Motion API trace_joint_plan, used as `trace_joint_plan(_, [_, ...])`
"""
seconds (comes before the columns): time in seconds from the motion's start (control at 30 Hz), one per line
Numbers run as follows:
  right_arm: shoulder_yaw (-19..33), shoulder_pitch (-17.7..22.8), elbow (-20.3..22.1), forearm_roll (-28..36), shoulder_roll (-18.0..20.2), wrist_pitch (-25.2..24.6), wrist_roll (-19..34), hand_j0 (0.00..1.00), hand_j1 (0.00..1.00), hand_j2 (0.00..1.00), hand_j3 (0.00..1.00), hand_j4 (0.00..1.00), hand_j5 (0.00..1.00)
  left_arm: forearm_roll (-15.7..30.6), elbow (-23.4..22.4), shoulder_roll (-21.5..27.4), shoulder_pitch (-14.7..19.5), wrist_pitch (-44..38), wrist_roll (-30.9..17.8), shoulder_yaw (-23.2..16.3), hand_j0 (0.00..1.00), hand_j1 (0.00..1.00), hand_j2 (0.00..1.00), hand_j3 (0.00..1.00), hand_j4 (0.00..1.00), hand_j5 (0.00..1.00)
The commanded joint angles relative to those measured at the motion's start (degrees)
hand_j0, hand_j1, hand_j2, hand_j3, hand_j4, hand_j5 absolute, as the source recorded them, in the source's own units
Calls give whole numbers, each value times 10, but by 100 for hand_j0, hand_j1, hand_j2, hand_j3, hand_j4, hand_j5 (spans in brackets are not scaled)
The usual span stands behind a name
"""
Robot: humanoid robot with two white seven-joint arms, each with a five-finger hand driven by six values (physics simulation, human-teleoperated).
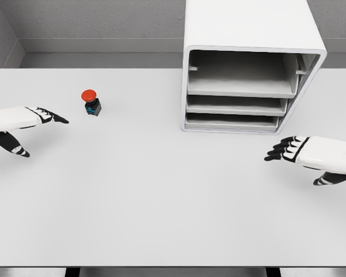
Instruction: Slide open multi-storey tabletop storage cabinets and put open load switch and slide close multi-storey tabletop storage cabinets
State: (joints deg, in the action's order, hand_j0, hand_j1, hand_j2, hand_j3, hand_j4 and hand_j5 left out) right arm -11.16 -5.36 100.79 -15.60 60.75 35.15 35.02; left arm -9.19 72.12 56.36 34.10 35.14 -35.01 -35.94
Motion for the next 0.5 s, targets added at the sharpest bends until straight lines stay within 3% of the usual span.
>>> trace_joint_plan(0.0, [-4, 0, 1, 3, 0, -2, 0, 100, 100, 100, 100, 100, 100, 3, 0, 1, 0, -1, 0, 1, 100, 100, 100, 100, 100, 100])
trace_joint_plan(0.17, [-5, -5, 0, 6, -1, -2, 0, 100, 100, 100, 100, 100, 100, -8, -6, -4, 25, -1, 0, 0, 100, 100, 100, 100, 100, 100])
trace_joint_plan(0.23, [-5, -26, 0, 6, -7, -2, 0, 100, 100, 100, 100, 100, 100, -13, -7, -24, 65, -1, 0, 0, 100, 100, 100, 100, 100, 100])
trace_joint_plan(0.27, [-6, -46, 0, 7, -8, -2, 0, 100, 100, 100, 100, 100, 100, -19, -15, -58, 89, -1, 0, 0, 100, 100, 100, 100, 100, 100])
trace_joint_plan(0.3, [-11, -64, 0, 8, -18, -2, 0, 100, 100, 100, 100, 100, 100, -20, -44, -106, 106, -1, 0, 0, 100, 100, 100, 100, 100, 100])
trace_joint_plan(0.37, [-78, -127, 0, 8, -34, -2, 0, 100, 100, 100, 100, 100, 100, -23, -111, -168, 134, -1, 0, 0, 100, 100, 100, 100, 100, 100])
trace_joint_plan(0.4, [-110, -158, 0, 8, -42, -2, 0, 100, 100, 100, 100, 100, 100, -48, -143, -188, 154, -1, 0, 1, 100, 100, 100, 100, 100, 100])
trace_joint_plan(0.47, [-120, -181, 0, 9, -50, -2, 0, 100, 100, 100, 100, 100, 100, -84, -218, -240, 181, -1, 0, 1, 100, 100, 100, 100, 100, 100])
